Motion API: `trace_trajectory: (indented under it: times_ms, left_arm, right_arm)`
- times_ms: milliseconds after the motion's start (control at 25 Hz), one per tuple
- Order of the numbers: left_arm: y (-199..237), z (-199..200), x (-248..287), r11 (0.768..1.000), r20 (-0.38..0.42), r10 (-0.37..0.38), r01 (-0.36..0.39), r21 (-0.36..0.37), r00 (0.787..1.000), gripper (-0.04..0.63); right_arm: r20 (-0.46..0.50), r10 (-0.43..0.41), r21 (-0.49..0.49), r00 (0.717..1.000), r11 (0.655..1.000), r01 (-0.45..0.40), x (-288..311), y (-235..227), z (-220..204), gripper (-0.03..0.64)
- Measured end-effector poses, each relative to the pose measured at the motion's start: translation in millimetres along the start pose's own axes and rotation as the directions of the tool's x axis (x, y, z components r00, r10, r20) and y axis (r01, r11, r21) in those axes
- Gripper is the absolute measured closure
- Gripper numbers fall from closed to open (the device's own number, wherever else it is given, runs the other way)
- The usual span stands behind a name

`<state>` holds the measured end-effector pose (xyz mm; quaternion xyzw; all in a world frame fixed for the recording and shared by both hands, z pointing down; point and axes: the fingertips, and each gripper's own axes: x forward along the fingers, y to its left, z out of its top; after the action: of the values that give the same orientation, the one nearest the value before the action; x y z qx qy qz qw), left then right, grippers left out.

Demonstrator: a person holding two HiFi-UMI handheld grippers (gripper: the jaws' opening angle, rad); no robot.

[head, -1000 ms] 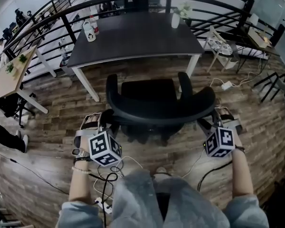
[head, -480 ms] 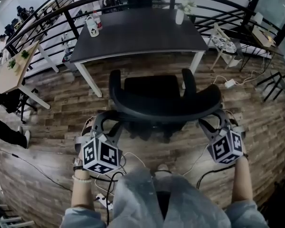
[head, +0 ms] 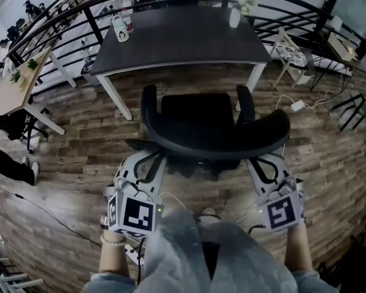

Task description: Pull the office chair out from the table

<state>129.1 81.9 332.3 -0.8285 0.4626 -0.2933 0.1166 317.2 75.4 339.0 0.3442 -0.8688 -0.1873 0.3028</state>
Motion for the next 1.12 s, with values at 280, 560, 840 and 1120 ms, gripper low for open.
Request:
trace_trajectory:
  times_ms: [280, 560, 840, 1120]
  left_arm:
    - [-11, 3, -1, 0.996, 0.038, 0.004, -0.001, -0.088, 0.999, 0.581]
    - [-22, 14, -1, 0.992, 0.067, -0.043, 0.050, -0.113, 0.997, 0.581]
    - [-25, 18, 2, 0.991, 0.087, -0.047, 0.058, -0.119, 0.995, 0.581]
    - [-28, 19, 6, 0.992, 0.090, -0.053, 0.062, -0.111, 0.995, 0.582]
  right_arm:
    - [0.110, -0.072, 0.139, 0.991, 0.989, 0.056, 5, -4, 20, 0.611]
    - [0.185, -0.134, 0.234, 0.973, 0.968, 0.089, 2, -7, 33, 0.612]
    - [0.198, -0.116, 0.257, 0.973, 0.964, 0.063, 3, 1, 37, 0.612]
    - [0.200, -0.077, 0.271, 0.977, 0.962, 0.021, 3, 8, 36, 0.614]
